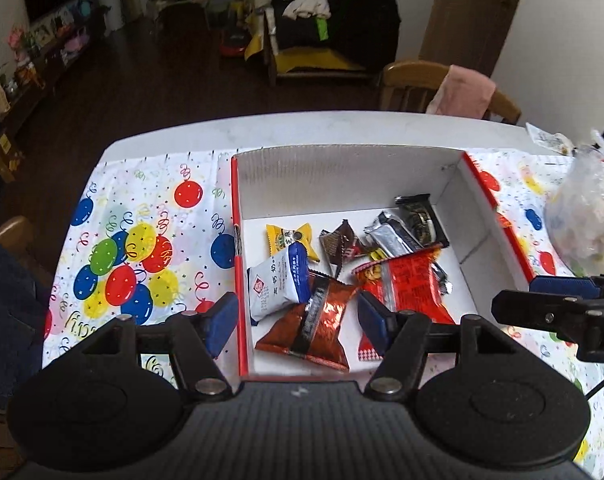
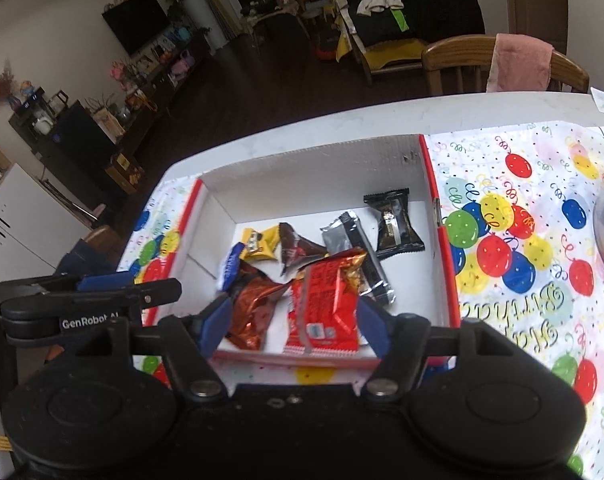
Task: Organize snacks
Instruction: 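Open both tools to release the snacks into the box, then grasp the cream pastry bag with left tool while right tool grasps light blue cookie packet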
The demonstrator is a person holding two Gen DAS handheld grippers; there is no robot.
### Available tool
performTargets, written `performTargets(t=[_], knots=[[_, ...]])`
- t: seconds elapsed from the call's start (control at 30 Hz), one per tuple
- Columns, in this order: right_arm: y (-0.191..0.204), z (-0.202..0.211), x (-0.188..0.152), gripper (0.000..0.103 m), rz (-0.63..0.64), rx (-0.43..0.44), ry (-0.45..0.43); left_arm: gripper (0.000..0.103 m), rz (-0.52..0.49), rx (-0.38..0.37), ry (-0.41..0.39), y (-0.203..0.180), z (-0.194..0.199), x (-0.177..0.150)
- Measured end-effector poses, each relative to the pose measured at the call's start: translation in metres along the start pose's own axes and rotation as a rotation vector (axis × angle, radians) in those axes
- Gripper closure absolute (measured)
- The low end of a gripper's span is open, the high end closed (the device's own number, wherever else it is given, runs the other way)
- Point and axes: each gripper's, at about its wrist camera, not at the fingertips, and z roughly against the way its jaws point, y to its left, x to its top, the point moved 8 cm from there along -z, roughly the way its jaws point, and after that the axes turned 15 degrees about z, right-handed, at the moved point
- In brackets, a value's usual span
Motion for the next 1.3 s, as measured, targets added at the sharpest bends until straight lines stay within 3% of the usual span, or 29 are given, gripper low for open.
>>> performTargets(t=[0.2,0.47,0.6,0.9,1.1,1.3], knots=[[0.023,0.024,-0.012,0.024,0.011,0.011,-0.038,0.037,-0.046,-0.053,-0.031,-0.001,0.031,-0.018],[0.047,0.04,-0.043,0.019,0.0,0.036,-0.04,0.031,-0.056,-0.062,-0.093,0.012,0.064,-0.044],[0.056,0.045,-0.06,0.01,0.004,0.037,-0.039,0.024,-0.065,-0.065,-0.1,0.021,0.073,-0.059],[0.073,0.041,-0.102,0.002,0.043,0.006,-0.004,0.023,-0.059,-0.052,-0.059,0.042,0.071,-0.102],[0.075,0.031,-0.133,0.002,0.054,-0.031,0.044,0.023,-0.051,-0.03,-0.006,0.054,0.06,-0.131],[0.069,0.03,-0.15,0.002,0.016,-0.048,0.027,0.023,-0.085,-0.041,0.048,0.056,0.049,-0.163]])
